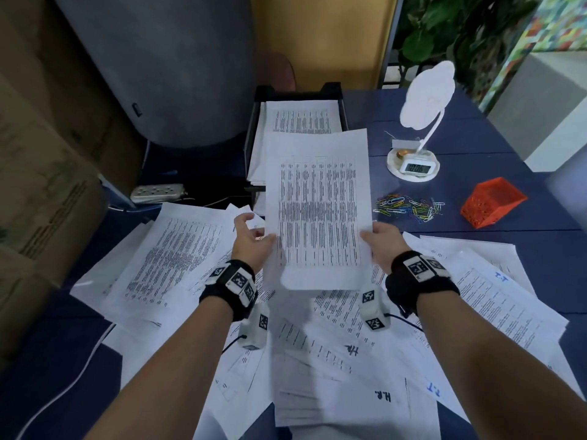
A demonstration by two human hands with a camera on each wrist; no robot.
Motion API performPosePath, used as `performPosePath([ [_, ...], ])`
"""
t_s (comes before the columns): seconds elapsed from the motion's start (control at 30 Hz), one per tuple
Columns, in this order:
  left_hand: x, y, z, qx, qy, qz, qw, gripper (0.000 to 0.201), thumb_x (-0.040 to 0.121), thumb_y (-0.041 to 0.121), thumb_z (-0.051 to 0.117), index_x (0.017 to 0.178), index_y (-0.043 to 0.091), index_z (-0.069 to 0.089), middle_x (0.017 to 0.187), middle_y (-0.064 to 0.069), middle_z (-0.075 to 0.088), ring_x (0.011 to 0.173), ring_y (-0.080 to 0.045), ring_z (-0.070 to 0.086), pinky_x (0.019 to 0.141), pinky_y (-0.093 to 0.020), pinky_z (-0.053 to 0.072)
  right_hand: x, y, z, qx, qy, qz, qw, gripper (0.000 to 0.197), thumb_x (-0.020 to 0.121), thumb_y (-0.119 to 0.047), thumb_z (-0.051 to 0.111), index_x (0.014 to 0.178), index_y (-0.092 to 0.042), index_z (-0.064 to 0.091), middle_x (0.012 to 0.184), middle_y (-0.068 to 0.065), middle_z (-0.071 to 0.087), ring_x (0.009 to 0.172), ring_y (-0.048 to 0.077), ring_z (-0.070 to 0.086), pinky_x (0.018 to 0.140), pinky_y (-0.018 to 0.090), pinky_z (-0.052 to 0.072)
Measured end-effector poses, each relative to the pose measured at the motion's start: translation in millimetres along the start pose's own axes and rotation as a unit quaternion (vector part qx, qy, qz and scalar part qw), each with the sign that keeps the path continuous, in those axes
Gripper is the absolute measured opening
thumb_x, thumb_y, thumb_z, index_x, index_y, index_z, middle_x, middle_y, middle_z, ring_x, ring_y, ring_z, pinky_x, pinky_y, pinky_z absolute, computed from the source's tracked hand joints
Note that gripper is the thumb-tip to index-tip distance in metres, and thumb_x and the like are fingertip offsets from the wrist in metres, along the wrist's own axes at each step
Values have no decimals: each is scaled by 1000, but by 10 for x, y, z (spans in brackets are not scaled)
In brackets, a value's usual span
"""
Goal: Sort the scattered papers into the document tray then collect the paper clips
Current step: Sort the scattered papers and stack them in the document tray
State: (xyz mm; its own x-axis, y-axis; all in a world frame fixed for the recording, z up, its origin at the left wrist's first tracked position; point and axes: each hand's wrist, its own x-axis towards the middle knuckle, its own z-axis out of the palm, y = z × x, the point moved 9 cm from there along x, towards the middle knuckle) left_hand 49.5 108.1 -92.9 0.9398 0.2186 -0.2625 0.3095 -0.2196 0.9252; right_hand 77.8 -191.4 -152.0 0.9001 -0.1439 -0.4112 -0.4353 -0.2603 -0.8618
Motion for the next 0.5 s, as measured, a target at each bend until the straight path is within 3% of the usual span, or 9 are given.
performPosePath([
  [0.03, -8, -17, 5, 7, -10, -1, 1000, 36, 91, 12, 59, 117, 25, 38, 101, -2, 55, 75, -11, 57, 62, -26, 50, -14, -86, 27, 0, 0, 2, 1000, 15, 86, -18, 53, 86, -18, 68, 105, 25, 67, 101, 46, 61, 87, 62, 49],
  [0.1, 3, -51, 37, 18, -55, -8, 998, 20, 89, 13, 61, 98, 26, 49, 104, -6, 56, 79, -21, 59, 69, -39, 56, -104, -320, 64, 4, 7, -4, 1000, 20, 90, -9, 49, 93, -12, 69, 108, 28, 65, 102, 47, 60, 88, 60, 49],
  [0.17, 10, -78, 57, 28, -96, -23, 995, 16, 86, 12, 66, 88, 25, 56, 103, -5, 58, 85, -26, 59, 78, -44, 54, -147, -529, 75, 0, 13, -22, 1000, 21, 92, -4, 46, 100, -3, 66, 104, 25, 67, 90, 39, 65, 79, 46, 56],
  [0.23, 41, -131, 69, 37, -127, -50, 990, 19, 82, 7, 69, 89, 23, 61, 110, -5, 57, 91, -27, 59, 79, -41, 55, -148, -689, 100, -12, 12, -42, 999, 20, 93, -1, 45, 91, -5, 65, 89, 16, 67, 68, 25, 57, 58, 28, 46],
  [0.3, 78, -147, 66, 34, -145, -73, 986, 26, 80, 0, 67, 94, 21, 60, 119, -8, 52, 93, -27, 60, 71, -36, 57, -128, -835, 103, -14, 19, -59, 998, 20, 92, -1, 46, 88, -9, 64, 81, 9, 62, 61, 19, 52, 52, 24, 38],
  [0.4, 213, -18, -13, 27, -125, -56, 990, 30, 81, -6, 62, 95, 20, 58, 123, -10, 47, 92, -25, 59, 64, -27, 54, -121, -1029, 87, 2, 25, -82, 996, 17, 93, -6, 50, 103, -9, 63, 87, 7, 66, 68, 20, 58, 54, 22, 47],
  [0.5, 393, 209, -67, 33, -95, -17, 995, 29, 83, -6, 60, 96, 19, 56, 124, -12, 46, 86, -22, 59, 63, -26, 53, -150, -1070, 151, 19, -21, -46, 999, 30, 93, -11, 56, 123, -12, 51, 107, 7, 64, 87, 26, 64, 75, 40, 56],
])
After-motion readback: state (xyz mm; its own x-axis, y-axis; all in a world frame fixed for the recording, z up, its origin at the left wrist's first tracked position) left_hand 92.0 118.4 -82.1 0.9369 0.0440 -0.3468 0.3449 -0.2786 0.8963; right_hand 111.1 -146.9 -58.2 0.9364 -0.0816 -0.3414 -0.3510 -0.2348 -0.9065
